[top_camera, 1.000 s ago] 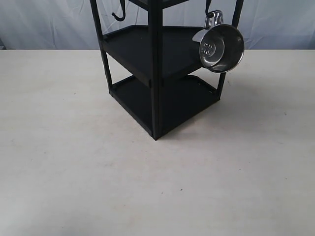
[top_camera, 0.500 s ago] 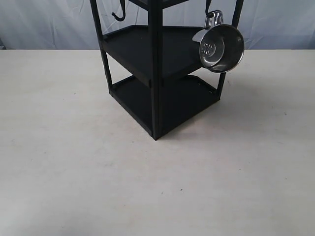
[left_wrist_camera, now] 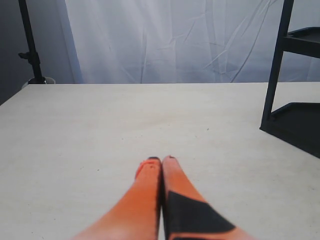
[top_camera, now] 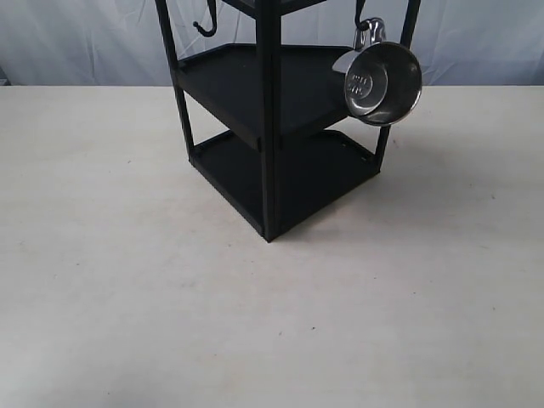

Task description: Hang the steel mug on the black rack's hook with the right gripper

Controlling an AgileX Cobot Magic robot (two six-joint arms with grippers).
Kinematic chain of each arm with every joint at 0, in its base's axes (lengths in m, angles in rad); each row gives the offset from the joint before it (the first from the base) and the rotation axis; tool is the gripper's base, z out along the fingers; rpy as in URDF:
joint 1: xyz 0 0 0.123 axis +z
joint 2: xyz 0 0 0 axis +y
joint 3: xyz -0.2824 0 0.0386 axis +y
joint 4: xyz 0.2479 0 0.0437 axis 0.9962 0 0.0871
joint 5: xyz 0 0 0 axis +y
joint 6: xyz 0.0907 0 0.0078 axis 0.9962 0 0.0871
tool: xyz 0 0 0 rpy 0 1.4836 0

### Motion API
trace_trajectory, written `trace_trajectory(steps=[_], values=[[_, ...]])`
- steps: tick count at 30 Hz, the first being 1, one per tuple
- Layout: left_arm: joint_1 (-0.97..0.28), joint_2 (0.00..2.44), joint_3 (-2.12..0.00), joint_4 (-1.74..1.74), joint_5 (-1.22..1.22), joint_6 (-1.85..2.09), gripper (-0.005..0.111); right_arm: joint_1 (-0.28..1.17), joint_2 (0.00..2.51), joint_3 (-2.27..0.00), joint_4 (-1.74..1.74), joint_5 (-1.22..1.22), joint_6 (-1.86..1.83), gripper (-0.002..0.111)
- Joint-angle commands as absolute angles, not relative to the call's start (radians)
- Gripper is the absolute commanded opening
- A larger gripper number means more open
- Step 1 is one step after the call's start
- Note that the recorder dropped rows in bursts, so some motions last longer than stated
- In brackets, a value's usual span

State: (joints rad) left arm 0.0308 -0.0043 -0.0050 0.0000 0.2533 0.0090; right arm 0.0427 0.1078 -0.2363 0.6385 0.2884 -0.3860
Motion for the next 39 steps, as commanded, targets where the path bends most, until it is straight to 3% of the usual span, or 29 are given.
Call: trace_trajectory(steps=[1,6,13,39], values=[[0.026,0.0,0.0,0.0,0.24,0.007,0.0,0.03,0.079,-0.197,0.185,0.402,0.08,-0.001],[0.026,0.0,0.0,0.0,0.24,0.007,0.0,0.03,0.0,-0.076,0.136,0.41,0.078,-0.001],[0.026,0.0,0.0,0.0,0.24,0.007,0.0,0.03,0.0,0.0,-0.128,0.151,0.288,-0.001],[0.026,0.0,0.0,0.0,0.24,0.007,0.0,0.03,0.0,0.0,-0.1,0.186,0.288,-0.001]])
